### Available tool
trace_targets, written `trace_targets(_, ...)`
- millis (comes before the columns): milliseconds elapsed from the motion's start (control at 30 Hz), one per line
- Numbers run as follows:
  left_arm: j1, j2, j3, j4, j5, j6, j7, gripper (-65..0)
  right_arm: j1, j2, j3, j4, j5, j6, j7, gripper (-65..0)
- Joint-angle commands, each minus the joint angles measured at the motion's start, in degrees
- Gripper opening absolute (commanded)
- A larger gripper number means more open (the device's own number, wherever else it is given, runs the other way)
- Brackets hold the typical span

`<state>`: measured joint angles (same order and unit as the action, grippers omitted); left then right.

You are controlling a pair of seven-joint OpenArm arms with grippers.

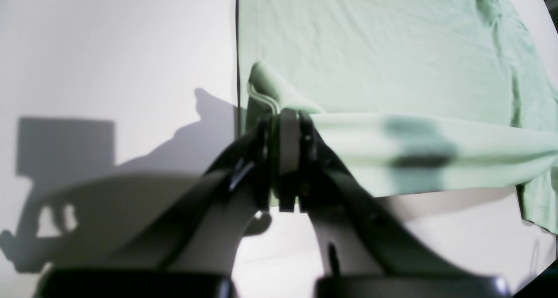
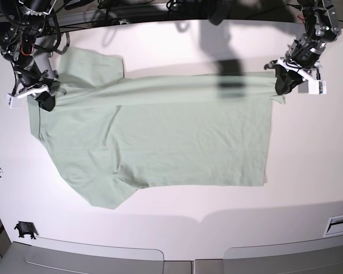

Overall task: Fold the T-shirt properly
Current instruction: 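Lift both shoulder corners and drag the shirt toward the robot, then release the shirt and move the right gripper to the collar corner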

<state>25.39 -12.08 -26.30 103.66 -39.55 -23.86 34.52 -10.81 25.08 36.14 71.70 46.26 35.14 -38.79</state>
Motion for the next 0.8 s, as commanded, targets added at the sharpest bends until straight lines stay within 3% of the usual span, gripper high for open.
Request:
trace_targets(0, 0.02, -0.5, -0.33, 1.03, -0.85, -0.33, -1.62, -59.9, 0.5, 1.42, 0.48, 0.94, 0.79, 0.5, 1.46, -65.0)
trace_targets(33, 0.0, -0.5, -0.33, 1.03, -0.63, -0.33, -1.64, -53.2, 0.5, 1.42, 0.48, 0.94, 0.79, 0.7, 1.49, -64.2)
trace_targets(100, 0.02, -0.5, -0.33, 1.03, 1.01, -0.31, -2.93, -43.7, 0.5, 1.42, 0.48, 0.94, 0.83, 1.09, 1.53, -46.8)
trace_targets(167, 0.02, -0.52, -0.33, 1.03, 3.23, -0.17, -4.46, -41.0, 0.5, 1.44, 0.48, 0.94, 0.85, 1.05, 1.57, -35.4)
trace_targets(200, 0.0, -0.52, -0.33, 1.03, 3.96, -0.17, -5.05, -41.0, 0.5, 1.46, 0.5, 0.94, 0.96, 1.03, 1.57, -33.6)
trace_targets(333, 0.04, -1.29, -0.33, 1.05, 5.27, -0.17, -5.81, -41.1, 0.5, 1.44, 2.93, 1.31, 5.31, 1.05, -0.61, -33.6)
trace_targets(467, 0.17, -4.09, -2.36, 2.01, 6.64, -0.15, -4.31, -41.0, 0.44, 1.6, 10.27, 3.89, 8.85, 1.11, -5.9, -33.6)
trace_targets(767, 0.35, -8.81, -17.16, 9.84, 6.54, -0.11, -2.82, -41.1, -8.57, 5.88, 21.14, 5.86, 15.87, 1.77, -9.86, -33.6)
